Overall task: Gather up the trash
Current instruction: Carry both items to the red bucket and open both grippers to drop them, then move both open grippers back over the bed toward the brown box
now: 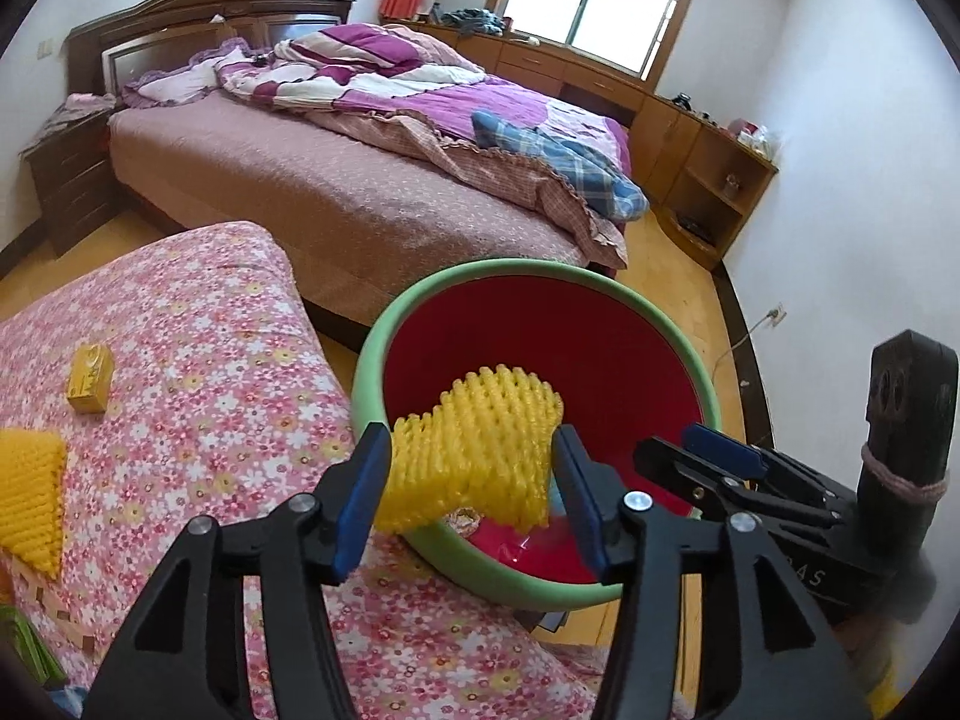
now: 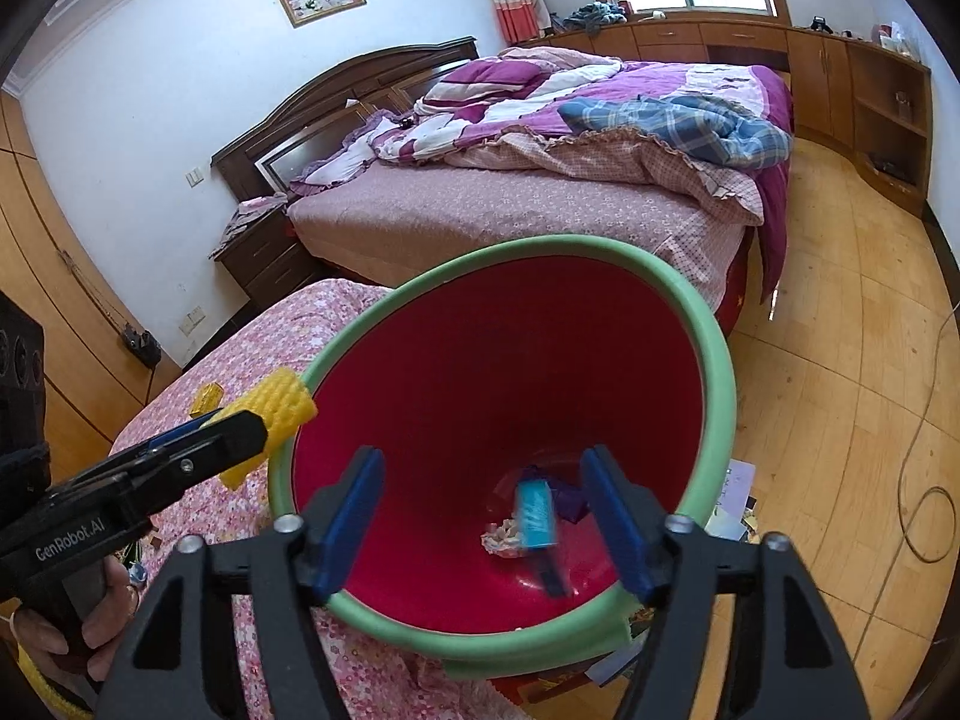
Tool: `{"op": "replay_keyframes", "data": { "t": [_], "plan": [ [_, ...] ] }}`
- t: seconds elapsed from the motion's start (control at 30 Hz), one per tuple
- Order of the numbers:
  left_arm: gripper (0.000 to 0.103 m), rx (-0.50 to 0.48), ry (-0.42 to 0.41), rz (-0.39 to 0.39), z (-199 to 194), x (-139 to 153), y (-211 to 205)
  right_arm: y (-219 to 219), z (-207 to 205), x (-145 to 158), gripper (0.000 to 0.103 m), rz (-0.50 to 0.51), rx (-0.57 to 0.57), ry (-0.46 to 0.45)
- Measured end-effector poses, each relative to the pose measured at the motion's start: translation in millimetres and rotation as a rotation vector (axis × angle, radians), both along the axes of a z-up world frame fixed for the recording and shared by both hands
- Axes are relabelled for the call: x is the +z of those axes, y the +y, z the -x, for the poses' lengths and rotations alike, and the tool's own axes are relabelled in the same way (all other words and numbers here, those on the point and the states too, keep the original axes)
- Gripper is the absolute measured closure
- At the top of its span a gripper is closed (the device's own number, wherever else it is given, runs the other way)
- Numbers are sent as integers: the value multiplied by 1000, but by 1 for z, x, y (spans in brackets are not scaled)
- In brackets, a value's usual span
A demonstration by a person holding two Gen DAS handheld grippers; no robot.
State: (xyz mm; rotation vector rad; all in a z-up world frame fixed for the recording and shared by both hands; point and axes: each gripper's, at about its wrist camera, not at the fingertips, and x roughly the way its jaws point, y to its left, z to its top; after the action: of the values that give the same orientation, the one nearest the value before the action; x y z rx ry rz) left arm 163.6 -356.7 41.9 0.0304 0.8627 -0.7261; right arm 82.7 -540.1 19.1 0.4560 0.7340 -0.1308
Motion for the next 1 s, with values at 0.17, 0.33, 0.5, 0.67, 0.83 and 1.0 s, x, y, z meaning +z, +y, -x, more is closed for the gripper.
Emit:
{"op": "replay_keyframes", "data": {
  "t": [0.17,0.33,0.5,0.67,0.83,1.0],
  "plan": [
    [47,9,14,18,-1,4,8,3,3,5,30,4,0,-11],
    [47,22,18,40,3,11,19,8,10,13,30,9,-7,-31],
    [47,37,13,58,9,20,31,16,19,22,30,24,-7,-46],
    [47,56,7,69,18,29,48,29,28,32,30,30,4,-59],
    [47,86,-1,70,30,36,69,48,35,43,30,29,29,-77],
    [47,124,-12,72,40,46,95,69,41,54,30,31,59,-95]
  ]
}}
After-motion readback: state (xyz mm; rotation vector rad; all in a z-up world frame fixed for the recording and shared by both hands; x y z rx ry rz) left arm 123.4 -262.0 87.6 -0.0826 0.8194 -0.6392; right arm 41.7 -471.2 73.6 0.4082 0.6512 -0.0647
